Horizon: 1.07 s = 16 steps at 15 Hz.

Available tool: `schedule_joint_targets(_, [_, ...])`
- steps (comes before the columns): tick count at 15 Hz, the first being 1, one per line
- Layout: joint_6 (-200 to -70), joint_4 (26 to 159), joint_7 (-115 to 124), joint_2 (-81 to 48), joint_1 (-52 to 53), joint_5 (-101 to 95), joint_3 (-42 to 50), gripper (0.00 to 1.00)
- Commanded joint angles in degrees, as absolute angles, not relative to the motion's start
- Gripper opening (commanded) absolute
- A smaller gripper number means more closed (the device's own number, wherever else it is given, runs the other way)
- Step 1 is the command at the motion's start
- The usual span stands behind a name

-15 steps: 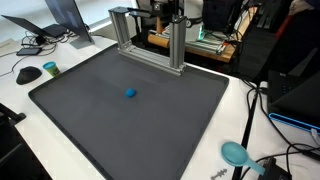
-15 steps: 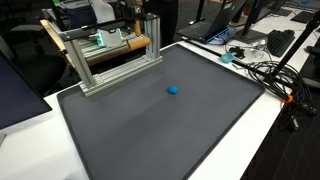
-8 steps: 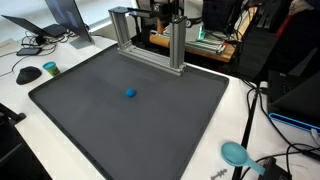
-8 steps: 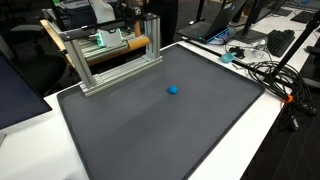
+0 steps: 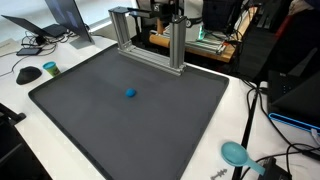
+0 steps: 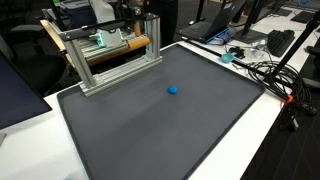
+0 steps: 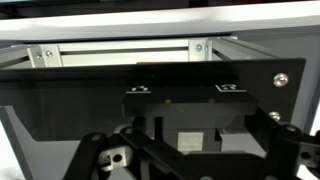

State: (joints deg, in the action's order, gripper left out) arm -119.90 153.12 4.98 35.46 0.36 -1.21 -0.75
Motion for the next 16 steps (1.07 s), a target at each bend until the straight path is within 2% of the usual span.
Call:
schedule_joint_targets(1, [-118.7,152.8,5.8,34.8,-0.3,-0.9,-1.3,0.88])
schedule_joint_targets(2, [-118.6,152.8,6.0,34.9,-0.3,-1.0,-1.4,0.83])
schedule_joint_targets(5, [-118.4,152.8,6.2,35.1,-0.5,-1.4,-1.6,0.54])
schedule_joint_targets(10, [-117.3,152.4,6.5,35.5,-1.3,-2.1,-1.7,0.22])
schedule_joint_targets(16, [-117.9,150.9,6.7,35.6,-1.2,-1.8,-1.9,0.22])
